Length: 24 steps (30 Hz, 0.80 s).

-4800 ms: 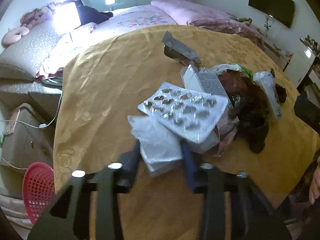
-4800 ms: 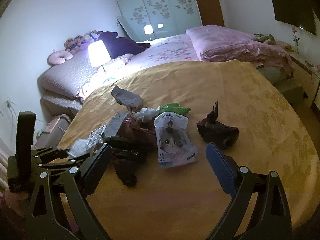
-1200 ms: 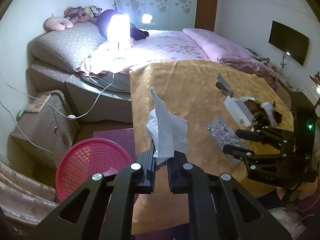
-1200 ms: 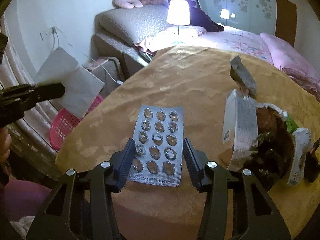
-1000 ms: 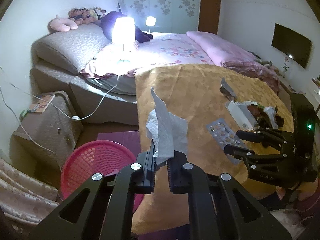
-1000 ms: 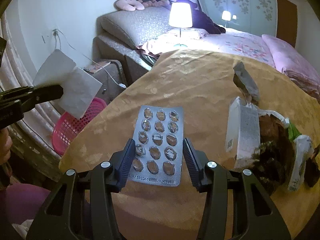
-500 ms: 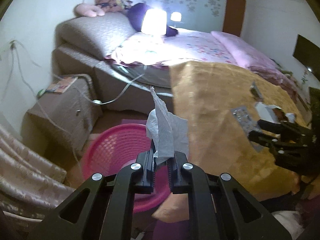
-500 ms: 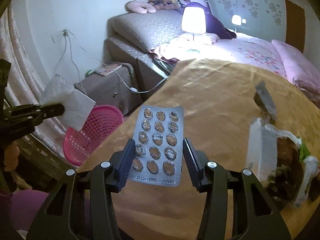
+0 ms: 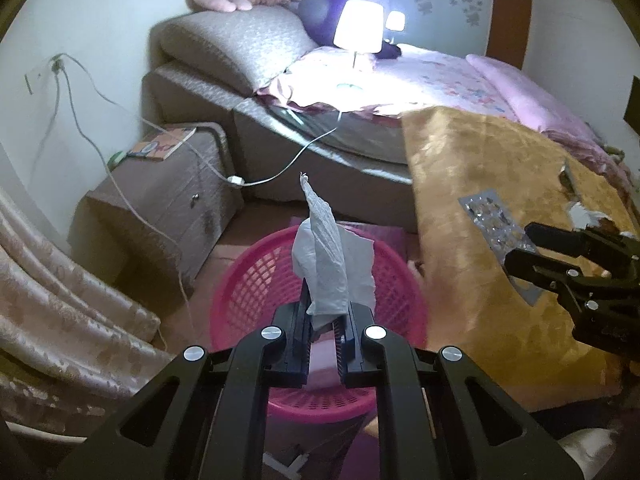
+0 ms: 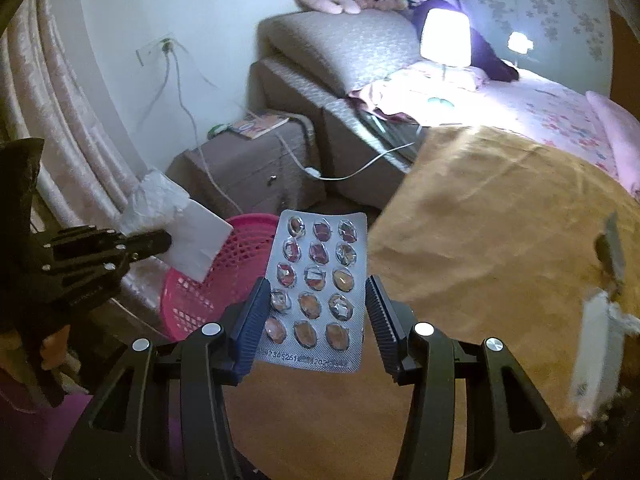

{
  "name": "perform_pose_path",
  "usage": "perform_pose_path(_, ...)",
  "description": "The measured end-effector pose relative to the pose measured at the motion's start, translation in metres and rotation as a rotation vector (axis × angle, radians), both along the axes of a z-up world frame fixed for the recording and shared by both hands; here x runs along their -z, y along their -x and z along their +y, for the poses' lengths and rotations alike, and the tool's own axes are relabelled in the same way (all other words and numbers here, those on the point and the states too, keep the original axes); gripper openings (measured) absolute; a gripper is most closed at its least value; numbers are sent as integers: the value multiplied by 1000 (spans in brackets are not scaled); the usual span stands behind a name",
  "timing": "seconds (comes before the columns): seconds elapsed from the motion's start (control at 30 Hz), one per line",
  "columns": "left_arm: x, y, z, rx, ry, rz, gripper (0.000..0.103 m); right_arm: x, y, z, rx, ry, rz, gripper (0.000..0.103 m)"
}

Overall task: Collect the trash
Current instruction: 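Carry tissue and blister pack to the wastebasket and open both tools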

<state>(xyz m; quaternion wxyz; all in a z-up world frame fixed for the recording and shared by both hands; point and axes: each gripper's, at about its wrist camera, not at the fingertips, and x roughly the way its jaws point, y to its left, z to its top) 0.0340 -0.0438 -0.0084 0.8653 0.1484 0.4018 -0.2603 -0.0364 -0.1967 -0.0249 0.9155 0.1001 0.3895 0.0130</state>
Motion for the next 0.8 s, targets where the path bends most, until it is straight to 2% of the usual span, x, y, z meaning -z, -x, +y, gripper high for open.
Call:
perform_pose_path(0.47,38,-22,6,-53,-106,94,10,28,-47,40,-94,-31,114,48)
perform_pose_path(0.6,39,-24,9,-60,-109,101,15,34,-53,44,-101,-30,133,48)
perform_pose_path(0.67,39,-25,9,-65,-109,107,22,35,-53,45,-103,-30,139,48)
perform_pose_path(0.73,39,-26,10,-77,-105,122,45,36,-54,45,-102,-35,140,48)
perform_pose_path(0.8,38,-27,11,-91,-97,128,55,36,-55,45,-102,-39,144,49)
